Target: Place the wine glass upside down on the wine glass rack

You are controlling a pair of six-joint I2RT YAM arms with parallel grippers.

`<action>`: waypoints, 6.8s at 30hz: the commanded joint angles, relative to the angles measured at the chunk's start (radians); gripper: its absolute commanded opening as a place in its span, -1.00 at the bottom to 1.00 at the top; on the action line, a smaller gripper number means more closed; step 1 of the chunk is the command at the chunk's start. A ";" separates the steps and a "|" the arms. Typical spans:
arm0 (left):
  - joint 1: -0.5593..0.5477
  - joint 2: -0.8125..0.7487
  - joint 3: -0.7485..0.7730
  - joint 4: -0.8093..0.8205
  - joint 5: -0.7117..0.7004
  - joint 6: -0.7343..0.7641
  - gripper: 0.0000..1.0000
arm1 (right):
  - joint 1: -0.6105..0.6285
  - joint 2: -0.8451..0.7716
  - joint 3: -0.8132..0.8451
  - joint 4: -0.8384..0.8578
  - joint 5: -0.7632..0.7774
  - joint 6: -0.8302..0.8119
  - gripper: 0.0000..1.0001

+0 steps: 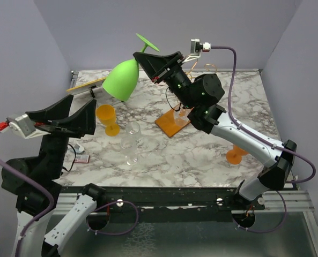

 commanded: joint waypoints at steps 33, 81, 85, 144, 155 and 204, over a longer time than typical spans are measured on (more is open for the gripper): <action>-0.005 0.407 0.355 -0.238 0.342 -0.576 -0.01 | 0.007 -0.101 -0.342 0.316 -0.568 -0.943 -0.99; -0.002 0.872 0.547 -0.087 0.244 -0.431 -1.00 | 0.006 -0.716 -0.633 -0.204 0.074 -0.524 0.30; 0.004 0.954 0.568 -0.070 0.281 -0.415 -1.00 | 0.007 -0.773 -0.653 -0.235 0.074 -0.494 0.29; 0.074 1.420 0.784 0.228 0.546 -0.781 -1.00 | 0.006 -0.828 -0.695 -0.256 0.057 -0.371 0.16; 0.119 1.372 0.704 0.217 0.523 -0.759 -1.00 | 0.007 -0.821 -0.699 -0.257 0.055 -0.370 0.17; 0.195 1.154 0.547 -0.018 0.527 -0.510 0.54 | 0.007 -0.732 -0.433 -0.984 0.967 -0.495 0.38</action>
